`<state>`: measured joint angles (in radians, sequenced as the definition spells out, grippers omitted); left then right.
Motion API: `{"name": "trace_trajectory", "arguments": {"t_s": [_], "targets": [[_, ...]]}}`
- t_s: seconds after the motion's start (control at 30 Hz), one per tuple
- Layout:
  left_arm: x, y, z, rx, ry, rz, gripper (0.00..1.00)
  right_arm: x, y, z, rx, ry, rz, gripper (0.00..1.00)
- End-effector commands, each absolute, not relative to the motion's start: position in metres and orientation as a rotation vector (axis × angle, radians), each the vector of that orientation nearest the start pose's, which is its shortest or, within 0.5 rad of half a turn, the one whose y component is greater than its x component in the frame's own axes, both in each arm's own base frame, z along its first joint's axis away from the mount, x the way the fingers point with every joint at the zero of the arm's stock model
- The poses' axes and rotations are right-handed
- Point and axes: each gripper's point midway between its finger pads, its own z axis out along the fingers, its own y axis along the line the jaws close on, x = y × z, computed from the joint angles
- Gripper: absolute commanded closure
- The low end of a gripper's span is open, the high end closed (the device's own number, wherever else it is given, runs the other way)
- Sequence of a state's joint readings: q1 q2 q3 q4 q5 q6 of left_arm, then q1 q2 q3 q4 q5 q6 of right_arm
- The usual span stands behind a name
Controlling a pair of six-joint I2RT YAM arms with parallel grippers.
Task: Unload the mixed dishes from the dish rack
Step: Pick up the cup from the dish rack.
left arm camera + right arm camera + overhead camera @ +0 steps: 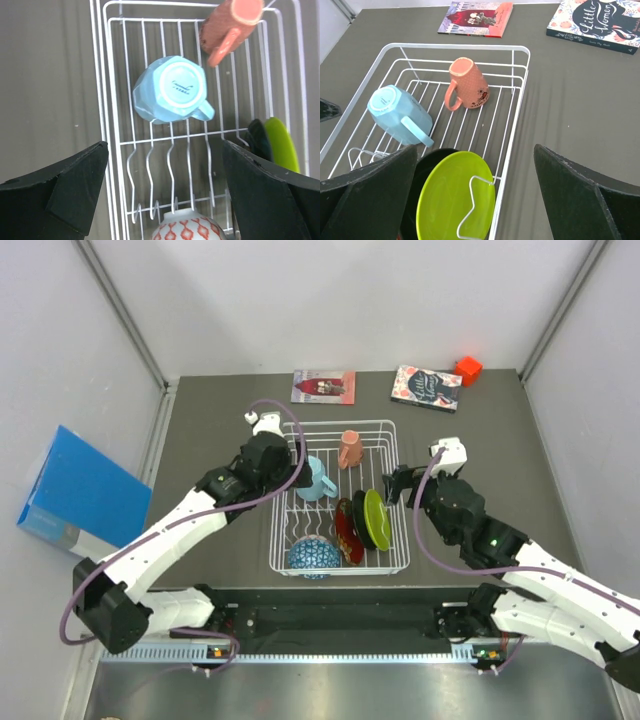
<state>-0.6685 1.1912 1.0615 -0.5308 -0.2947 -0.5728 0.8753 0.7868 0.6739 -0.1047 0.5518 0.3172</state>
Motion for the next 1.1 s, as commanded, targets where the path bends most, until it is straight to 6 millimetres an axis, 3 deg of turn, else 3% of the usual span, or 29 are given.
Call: {"name": "trace_trajectory", "arguments": {"t_s": [0.0,0.17,0.2,0.43,0.87,1.07], "targets": [[0.305,-0.19,0.212,-0.08,2.208,-0.294,0.01,0.253,0.182,0.262,-0.092,1.727,0.407,0.0],[0.322,-0.193,0.194,-0.08,2.262,-0.186,0.01,0.255,0.181,0.257,-0.083,1.741,0.383,0.0],[0.328,-0.197,0.199,-0.105,2.256,-0.19,0.01,0.256,0.18,0.256,-0.081,1.743,0.38,0.0],[0.348,-0.217,0.186,-0.152,2.295,-0.201,0.02,0.255,0.177,0.254,-0.08,1.751,0.364,0.0],[0.355,-0.218,0.139,-0.185,2.454,-0.019,0.05,0.257,0.178,0.247,-0.081,1.765,0.348,0.0],[0.356,-0.22,0.128,-0.18,2.482,0.005,0.05,0.257,0.179,0.244,-0.087,1.775,0.348,0.0]]}}
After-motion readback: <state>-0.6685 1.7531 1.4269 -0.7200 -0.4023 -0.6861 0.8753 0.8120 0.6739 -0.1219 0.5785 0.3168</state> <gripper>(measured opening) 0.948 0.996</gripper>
